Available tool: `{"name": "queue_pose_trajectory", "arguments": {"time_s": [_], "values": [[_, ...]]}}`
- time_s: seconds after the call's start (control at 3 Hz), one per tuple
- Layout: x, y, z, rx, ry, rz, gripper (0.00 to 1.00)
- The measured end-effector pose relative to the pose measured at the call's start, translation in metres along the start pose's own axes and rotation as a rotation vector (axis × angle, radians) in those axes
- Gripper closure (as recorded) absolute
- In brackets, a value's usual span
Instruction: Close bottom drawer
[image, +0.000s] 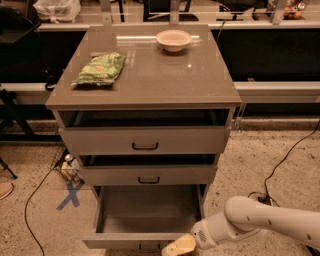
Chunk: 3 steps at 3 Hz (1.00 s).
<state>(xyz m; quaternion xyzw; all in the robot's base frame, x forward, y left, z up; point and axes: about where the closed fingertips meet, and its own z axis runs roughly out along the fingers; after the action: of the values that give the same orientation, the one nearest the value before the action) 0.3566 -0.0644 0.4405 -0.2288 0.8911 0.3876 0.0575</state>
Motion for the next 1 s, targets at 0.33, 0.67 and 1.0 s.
{"name": "queue_pose_trajectory", "arguments": {"time_s": [0.33,0.67,1.0], "values": [[0.009,-0.022,0.046,-0.037,-0.014,0.040,0.00],[0.026,-0.041,0.102,-0.098,-0.017,0.096,0.00],[0.026,-0.048,0.108,-0.102,-0.045,0.095,0.02]]}}
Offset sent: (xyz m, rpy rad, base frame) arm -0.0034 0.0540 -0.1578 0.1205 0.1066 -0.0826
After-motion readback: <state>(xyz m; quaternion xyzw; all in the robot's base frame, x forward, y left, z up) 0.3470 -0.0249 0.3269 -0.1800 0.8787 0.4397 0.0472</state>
